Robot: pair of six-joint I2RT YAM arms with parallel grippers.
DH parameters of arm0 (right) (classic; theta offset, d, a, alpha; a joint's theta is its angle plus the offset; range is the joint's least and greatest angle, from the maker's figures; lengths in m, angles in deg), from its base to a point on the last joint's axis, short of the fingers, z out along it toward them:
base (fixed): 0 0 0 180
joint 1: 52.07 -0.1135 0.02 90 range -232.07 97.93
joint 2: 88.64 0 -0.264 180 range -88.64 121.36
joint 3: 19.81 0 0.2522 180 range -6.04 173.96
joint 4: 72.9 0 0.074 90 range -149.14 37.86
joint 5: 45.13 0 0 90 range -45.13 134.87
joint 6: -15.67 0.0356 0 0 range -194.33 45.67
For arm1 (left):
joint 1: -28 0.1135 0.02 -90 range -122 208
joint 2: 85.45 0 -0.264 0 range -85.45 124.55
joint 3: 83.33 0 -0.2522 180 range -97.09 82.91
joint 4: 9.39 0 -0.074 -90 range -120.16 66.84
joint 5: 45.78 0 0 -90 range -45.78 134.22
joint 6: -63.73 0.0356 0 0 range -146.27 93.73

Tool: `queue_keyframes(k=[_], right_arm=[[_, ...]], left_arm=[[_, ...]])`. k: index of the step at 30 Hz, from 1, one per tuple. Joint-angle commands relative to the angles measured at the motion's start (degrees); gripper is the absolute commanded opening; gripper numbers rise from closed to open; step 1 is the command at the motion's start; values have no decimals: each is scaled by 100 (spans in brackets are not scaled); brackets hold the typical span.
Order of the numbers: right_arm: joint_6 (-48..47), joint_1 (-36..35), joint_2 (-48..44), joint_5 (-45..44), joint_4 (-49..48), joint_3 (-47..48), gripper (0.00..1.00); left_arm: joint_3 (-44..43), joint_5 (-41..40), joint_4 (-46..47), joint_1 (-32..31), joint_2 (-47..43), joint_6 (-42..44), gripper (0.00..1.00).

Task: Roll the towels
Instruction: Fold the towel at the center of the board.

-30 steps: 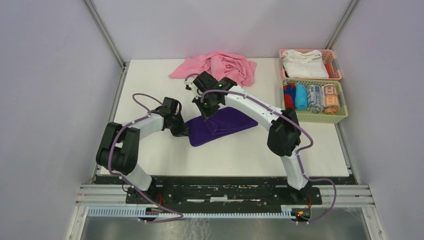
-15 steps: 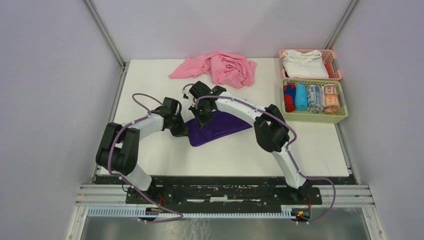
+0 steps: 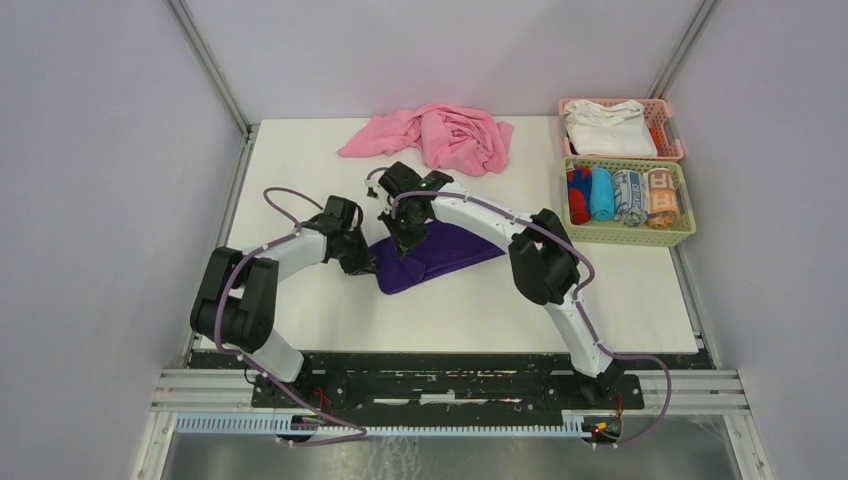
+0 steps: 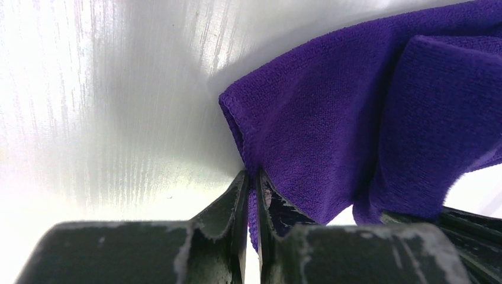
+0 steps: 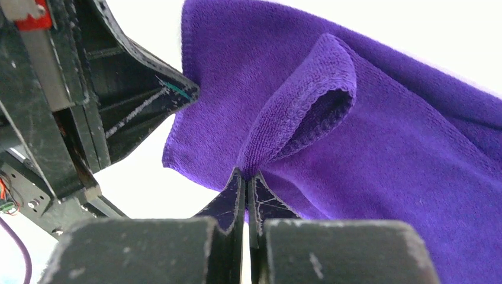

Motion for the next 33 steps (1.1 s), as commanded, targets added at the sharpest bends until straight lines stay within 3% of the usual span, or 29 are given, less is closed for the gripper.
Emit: queue_keyframes(k=[1, 9, 22, 28, 33], right_arm=[[-164, -21, -726, -359, 336, 223, 0], [-179, -26, -1070, -328, 449, 276, 0], [157, -26, -498, 103, -27, 157, 1], [288, -26, -166, 160, -374, 24, 4], [385, -22, 57, 463, -628, -41, 15]], left_arm=[[69, -218, -137, -37, -118, -139, 16], [34, -265, -163, -45, -124, -138, 16], [49, -290, -172, -67, -110, -130, 16], [75, -321, -172, -58, -158, -153, 17], [104, -392, -208, -63, -225, -203, 18]])
